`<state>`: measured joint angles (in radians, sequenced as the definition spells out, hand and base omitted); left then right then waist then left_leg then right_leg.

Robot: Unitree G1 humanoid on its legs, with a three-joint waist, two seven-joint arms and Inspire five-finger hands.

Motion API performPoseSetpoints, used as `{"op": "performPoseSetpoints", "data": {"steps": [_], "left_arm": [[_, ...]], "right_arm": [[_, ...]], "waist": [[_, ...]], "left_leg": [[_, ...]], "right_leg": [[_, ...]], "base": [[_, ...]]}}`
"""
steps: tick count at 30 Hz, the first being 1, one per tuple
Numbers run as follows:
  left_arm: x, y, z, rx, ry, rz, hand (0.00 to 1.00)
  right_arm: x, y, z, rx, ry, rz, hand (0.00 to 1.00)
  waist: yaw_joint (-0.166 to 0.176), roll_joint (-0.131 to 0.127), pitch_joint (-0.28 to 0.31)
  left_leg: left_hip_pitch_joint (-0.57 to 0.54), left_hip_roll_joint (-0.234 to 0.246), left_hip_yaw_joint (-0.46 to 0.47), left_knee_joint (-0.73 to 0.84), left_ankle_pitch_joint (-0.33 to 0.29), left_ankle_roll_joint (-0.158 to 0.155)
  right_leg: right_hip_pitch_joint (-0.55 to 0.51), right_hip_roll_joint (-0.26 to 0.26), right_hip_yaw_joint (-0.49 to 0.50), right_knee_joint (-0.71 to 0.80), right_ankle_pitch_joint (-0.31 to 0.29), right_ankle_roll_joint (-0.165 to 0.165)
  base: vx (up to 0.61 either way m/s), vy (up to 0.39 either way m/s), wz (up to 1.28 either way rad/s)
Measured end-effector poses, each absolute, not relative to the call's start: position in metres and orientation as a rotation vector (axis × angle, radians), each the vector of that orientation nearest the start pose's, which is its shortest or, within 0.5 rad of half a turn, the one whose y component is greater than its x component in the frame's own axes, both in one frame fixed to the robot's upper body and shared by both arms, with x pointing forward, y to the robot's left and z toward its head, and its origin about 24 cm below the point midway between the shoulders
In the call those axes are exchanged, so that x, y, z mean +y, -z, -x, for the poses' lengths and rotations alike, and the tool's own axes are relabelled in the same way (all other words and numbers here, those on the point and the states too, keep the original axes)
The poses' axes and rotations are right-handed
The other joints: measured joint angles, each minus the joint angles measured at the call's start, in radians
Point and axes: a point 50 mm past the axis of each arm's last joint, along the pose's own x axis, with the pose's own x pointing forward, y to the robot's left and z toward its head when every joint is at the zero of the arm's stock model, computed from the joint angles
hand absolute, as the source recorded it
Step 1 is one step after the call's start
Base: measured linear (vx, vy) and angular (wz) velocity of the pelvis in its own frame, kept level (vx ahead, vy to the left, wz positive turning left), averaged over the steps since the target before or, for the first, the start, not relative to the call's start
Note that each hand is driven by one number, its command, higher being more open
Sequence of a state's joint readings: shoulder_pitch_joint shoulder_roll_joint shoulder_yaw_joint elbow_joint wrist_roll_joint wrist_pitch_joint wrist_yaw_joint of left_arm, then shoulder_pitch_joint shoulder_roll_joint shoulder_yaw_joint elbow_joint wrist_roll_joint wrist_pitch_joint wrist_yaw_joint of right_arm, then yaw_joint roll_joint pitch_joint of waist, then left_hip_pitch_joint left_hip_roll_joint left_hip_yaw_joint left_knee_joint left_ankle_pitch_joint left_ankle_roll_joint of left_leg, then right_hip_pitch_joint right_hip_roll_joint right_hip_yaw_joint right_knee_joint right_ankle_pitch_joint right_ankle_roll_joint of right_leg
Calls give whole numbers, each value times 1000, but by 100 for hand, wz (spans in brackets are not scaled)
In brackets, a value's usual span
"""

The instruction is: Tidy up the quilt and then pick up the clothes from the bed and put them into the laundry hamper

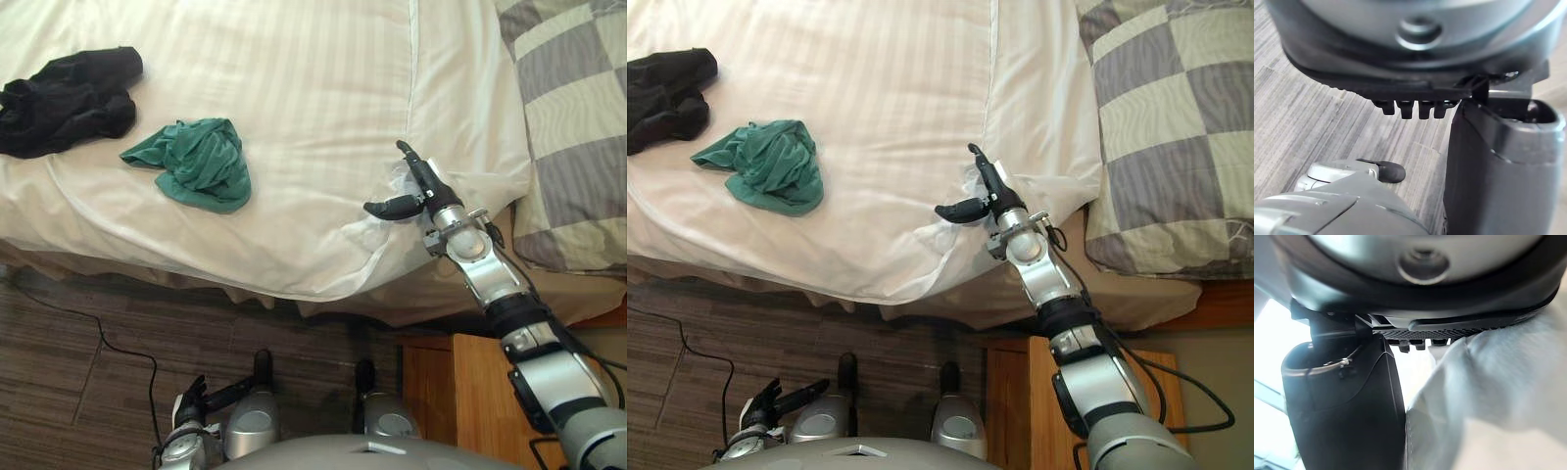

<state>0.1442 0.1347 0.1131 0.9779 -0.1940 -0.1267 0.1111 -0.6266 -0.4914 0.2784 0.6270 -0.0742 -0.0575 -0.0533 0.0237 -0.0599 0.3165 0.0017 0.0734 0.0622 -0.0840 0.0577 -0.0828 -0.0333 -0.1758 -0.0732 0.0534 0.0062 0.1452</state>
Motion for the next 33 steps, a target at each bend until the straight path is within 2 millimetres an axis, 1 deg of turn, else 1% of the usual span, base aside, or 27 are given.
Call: {"op": "performPoseSetpoints", "data": {"steps": [1, 3, 4, 6, 12, 14, 16, 17, 18, 20, 21, 23, 24, 25, 26, 27, 29, 30, 31, 33], "left_arm": [[227, 149, -93, 954, -412, 37, 100], [227, 149, -94, 952, -406, 35, 100], [226, 148, -97, 948, -399, 35, 100], [225, 148, -101, 939, -387, 36, 100], [224, 147, -103, 935, -380, 41, 100], [224, 147, -103, 934, -379, 41, 100], [225, 147, -103, 938, -376, 35, 100], [226, 147, -102, 940, -376, 31, 100], [226, 147, -102, 941, -376, 31, 100], [228, 148, -100, 952, -376, 22, 100], [229, 148, -99, 957, -379, 20, 100], [236, 148, -94, 974, -403, 17, 100], [237, 148, -94, 979, -406, 15, 100], [239, 148, -92, 990, -412, 12, 100], [240, 149, -89, 1003, -411, 5, 100], [240, 150, -88, 1008, -412, 5, 100], [238, 152, -83, 1034, -415, 8, 100], [238, 153, -81, 1042, -416, 9, 100], [236, 155, -78, 1056, -415, 13, 100], [234, 155, -78, 1058, -413, 18, 100]], "right_arm": [[-213, -100, -365, -7, -44, 699, 0], [-224, -102, -368, 7, -13, 745, 0], [-228, -107, -371, 1, 7, 767, 0], [-231, -115, -374, -10, 32, 780, 0], [-244, -122, -371, -21, 58, 800, 0], [-247, -123, -362, -50, 62, 798, 0], [-249, -122, -345, -97, 60, 784, 0], [-250, -119, -331, -122, 62, 762, 0], [-250, -118, -328, -123, 62, 759, 0], [-255, -110, -307, -131, 76, 723, 0], [-257, -105, -296, -130, 88, 705, 0], [-253, -81, -270, -87, 116, 617, 0], [-252, -74, -264, -66, 122, 594, 0], [-249, -55, -250, -8, 127, 548, 100], [-246, -36, -236, 59, 142, 498, 100], [-244, -27, -229, 89, 150, 475, 100], [-235, 1, -210, 189, 179, 384, 100], [-233, 8, -205, 218, 187, 367, 100], [-230, 21, -197, 272, 200, 333, 100], [-228, 45, -183, 380, 229, 284, 100]], "waist": [[0, 2, 12], [0, 5, 17], [1, 10, 20], [0, 19, 26], [0, 18, 27], [0, 17, 27], [-7, 15, 26], [-16, 10, 24], [-18, 9, 24], [-32, 1, 20], [-36, -4, 15], [-61, -28, -9], [-60, -34, -14], [-60, -42, -31], [-65, -45, -57], [-69, -45, -68], [-79, -40, -101], [-82, -36, -114], [-84, -31, -136], [-82, -25, -144]], "left_leg": [[-1, -4, 1, 0, 2, 2], [-8, -9, 3, 0, 5, 4], [-12, -11, 11, 0, 7, 6], [-12, -13, 19, 0, 8, 8], [-6, -14, 32, 0, 8, 8], [1, -14, 44, 0, 7, 6], [11, -14, 56, 0, 3, 6], [15, -13, 65, 0, 0, 4], [16, -12, 67, 0, -1, 3], [24, -9, 75, 0, -4, 1], [25, -7, 78, 0, -5, -1], [29, 2, 85, 0, -8, -5], [34, 6, 92, 0, -10, -7], [44, 10, 106, 0, -14, -11], [44, 11, 109, 0, -16, -11], [45, 11, 112, 0, -17, -12], [61, 10, 134, 0, -25, -13], [62, 10, 138, 0, -27, -14], [67, 9, 146, -1, -30, -14], [91, 10, 158, -1, -39, -17]], "right_leg": [[0, -4, 1, -1, 1, 1], [-9, -8, 7, -1, 3, 4], [-19, -9, 16, -1, 9, 4], [-22, -11, 24, -1, 18, 3], [-24, -12, 41, -1, 19, 3], [-24, -11, 52, -1, 19, 3], [-22, -10, 62, -1, 19, 3], [-23, -8, 74, -2, 19, 3], [-23, -8, 76, -2, 19, 3], [-21, -5, 80, -3, 19, 3], [-21, -3, 82, -4, 19, 4], [-22, 7, 88, -6, 19, 4], [-21, 11, 94, -6, 19, 4], [-19, 16, 106, -6, 18, 4], [-20, 17, 108, -8, 18, 3], [-20, 17, 110, -9, 17, 3], [-14, 17, 134, -17, 18, 4], [-14, 17, 138, -20, 18, 4], [-14, 17, 145, -21, 18, 4], [5, 19, 154, -22, 18, 4]], "base": [[-52, 28, -1], [-52, 18, -5], [-52, 17, -12], [-55, 18, -12], [-40, 2, -6], [-18, -2, -16], [-8, -5, -21], [-4, -4, -16], [-5, -5, -16], [-6, -13, -12], [-2, -30, -10], [0, -40, -13], [-10, -35, -27], [-14, -28, -24], [-16, -23, -19], [-12, -10, -13], [-22, 6, -24], [-26, 8, -24], [-12, 4, -19], [-9, 2, -16]]}}
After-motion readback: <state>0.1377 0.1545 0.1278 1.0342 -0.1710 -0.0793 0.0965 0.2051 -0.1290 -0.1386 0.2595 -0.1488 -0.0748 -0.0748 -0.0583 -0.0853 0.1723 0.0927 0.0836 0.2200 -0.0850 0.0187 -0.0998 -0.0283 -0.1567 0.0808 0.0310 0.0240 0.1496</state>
